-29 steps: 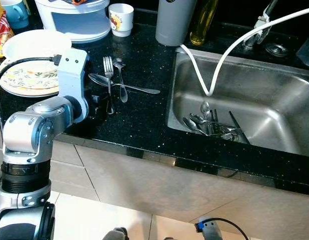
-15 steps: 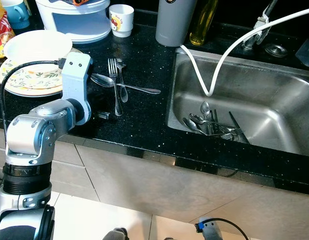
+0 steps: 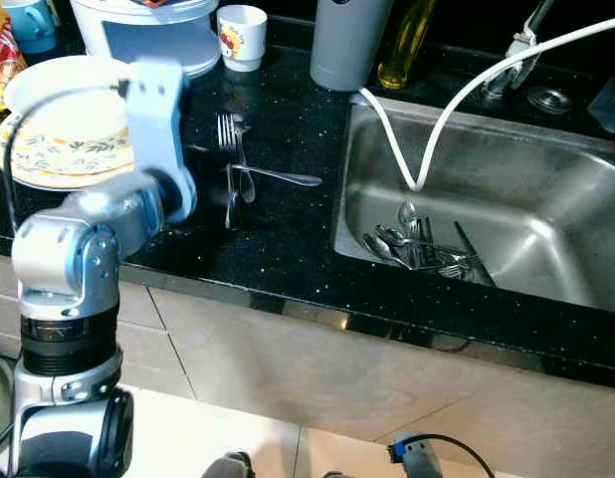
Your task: Kitchen organization
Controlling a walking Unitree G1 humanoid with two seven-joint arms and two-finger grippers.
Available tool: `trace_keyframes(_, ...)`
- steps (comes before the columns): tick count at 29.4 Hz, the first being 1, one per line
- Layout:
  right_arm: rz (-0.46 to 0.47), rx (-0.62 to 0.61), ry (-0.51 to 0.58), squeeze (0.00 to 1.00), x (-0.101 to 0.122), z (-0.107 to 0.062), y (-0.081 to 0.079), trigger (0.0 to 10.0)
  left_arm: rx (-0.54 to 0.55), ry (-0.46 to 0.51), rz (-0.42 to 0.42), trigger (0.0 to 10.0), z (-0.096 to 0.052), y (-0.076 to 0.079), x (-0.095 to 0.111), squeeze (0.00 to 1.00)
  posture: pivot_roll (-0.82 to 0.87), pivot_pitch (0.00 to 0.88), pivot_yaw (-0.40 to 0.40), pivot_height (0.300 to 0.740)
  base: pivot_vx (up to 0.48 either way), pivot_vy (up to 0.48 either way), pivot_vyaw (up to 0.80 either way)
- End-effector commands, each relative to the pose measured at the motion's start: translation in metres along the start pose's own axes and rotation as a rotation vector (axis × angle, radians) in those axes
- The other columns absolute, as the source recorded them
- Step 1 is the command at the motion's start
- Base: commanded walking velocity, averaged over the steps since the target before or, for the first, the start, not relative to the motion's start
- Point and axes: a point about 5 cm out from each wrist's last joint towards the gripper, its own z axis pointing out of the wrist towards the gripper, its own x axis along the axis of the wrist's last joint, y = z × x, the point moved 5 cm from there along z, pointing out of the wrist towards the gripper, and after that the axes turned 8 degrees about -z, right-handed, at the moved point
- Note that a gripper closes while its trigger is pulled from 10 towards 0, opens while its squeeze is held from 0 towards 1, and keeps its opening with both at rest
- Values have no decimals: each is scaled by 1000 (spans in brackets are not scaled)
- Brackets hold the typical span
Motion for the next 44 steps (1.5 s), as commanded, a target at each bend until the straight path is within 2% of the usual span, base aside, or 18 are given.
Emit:
trace_keyframes(1, 13, 9, -51, 0, -17, -1, -4, 10000, -18, 4, -12, 0, 0, 5, -2, 0, 112, 144, -77, 740, 0, 0, 0)
trace_keyframes(3, 12, 11, -52, 0, -17, -1, -4, 10000, 5, -12, 6, 0, 2, 4, -6, 0, 115, 142, -77, 740, 0, 0, 0)
trace_keyframes(5, 9, 13, -53, 0, -18, -1, -5, 10000, 59, -50, 35, 9804, 4, -4, -17, 0, 115, 142, -77, 740, 0, 0, 0)
trace_keyframes(6, 8, 13, -53, 0, -18, -1, -5, 10000, 83, -64, 29, 10000, 4, -7, -22, 416, 115, 140, -77, 740, 0, 0, 0)
trace_keyframes(7, 6, 14, -53, 0, -18, -1, -5, 10000, 103, -77, 20, 10000, 5, -10, -26, 1000, 115, 140, -77, 740, 0, 0, 0)
trace_keyframes(12, 1, 13, -52, 0, -17, -1, -6, 10000, 192, -155, 11, 10000, 8, -24, -46, 1000, 109, 134, -74, 740, 0, 0, 0)
trace_keyframes(14, 0, 13, -53, 0, -17, -1, -6, 10000, 198, -184, 8, 10000, 10, -24, -52, 1000, 107, 132, -73, 740, 0, 0, 0)
trace_keyframes(26, 5, 16, -56, 0, -19, -1, -7, 10000, 248, -250, -37, 10000, 18, -31, -63, 1000, 108, 136, -65, 740, 0, 0, 0)
trace_keyframes(27, 7, 17, -56, 0, -19, -1, -8, 10000, 262, -270, -40, 10000, 20, -34, -66, 0, 106, 138, -62, 740, 0, 0, 0)
trace_keyframes(33, 11, 18, -55, 0, -20, -1, -9, 10000, 276, -299, -46, 10000, 21, -37, -71, 0, 103, 139, -59, 740, 0, 0, 0)
trace_keyframes(35, 18, 15, -56, 0, -20, -1, -9, 10000, 274, -354, -61, 10000, 21, -37, -81, 0, 98, 141, -54, 740, 0, 0, 0)
trace_keyframes(41, 22, 14, -56, 0, -20, -1, -9, 10000, 268, -420, -62, 10000, 20, -36, -93, 0, 96, 141, -52, 740, 0, 0, 0)
trace_keyframes(42, 24, 13, -56, 0, -21, -1, -9, 10000, 265, -437, -61, 0, 19, -37, -97, 0, 96, 141, -52, 740, 0, 0, 0)
trace_keyframes(44, 25, 13, -56, 0, -21, -1, -9, 10000, 262, -447, -62, 0, 18, -37, -99, 0, 96, 141, -52, 740, 0, 0, 0)
